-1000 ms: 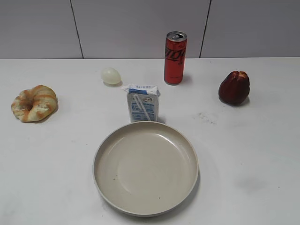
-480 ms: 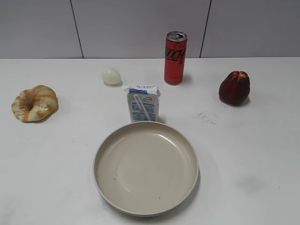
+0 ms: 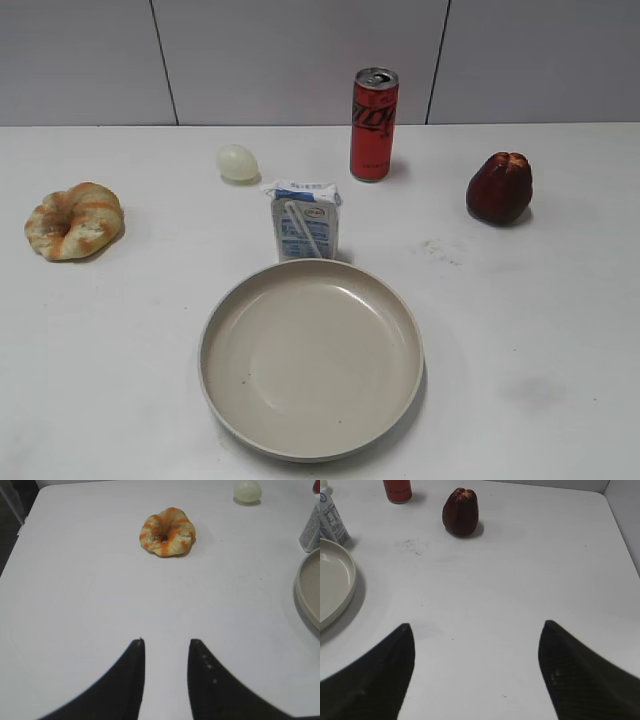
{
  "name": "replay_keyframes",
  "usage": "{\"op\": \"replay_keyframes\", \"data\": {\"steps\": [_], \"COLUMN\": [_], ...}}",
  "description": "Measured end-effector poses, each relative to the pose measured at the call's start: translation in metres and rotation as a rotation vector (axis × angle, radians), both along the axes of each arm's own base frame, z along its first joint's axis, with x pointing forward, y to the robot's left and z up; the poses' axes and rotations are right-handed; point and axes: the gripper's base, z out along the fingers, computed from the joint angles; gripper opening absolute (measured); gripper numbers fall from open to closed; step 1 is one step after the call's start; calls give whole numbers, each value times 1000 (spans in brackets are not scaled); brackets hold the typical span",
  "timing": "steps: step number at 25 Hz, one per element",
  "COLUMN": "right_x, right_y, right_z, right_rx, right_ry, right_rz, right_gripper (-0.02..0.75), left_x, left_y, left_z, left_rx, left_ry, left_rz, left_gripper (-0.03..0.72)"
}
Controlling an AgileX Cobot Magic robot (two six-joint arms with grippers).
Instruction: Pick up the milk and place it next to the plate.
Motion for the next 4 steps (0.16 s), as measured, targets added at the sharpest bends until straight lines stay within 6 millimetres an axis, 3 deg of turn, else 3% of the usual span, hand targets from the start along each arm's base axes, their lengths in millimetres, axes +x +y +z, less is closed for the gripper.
{"op": "replay_keyframes", "data": {"steps": [4], "right_x": [0], "right_y": [0], "right_z": [0], "right_rx": [0], "right_ry": [-1], "right_rz": [0], "right_gripper": [582], "left_x": [0], "left_y": [0], "left_z": [0], "left_rx": [0], "left_ry": [0], "left_rz": [0], "left_gripper": [229]}}
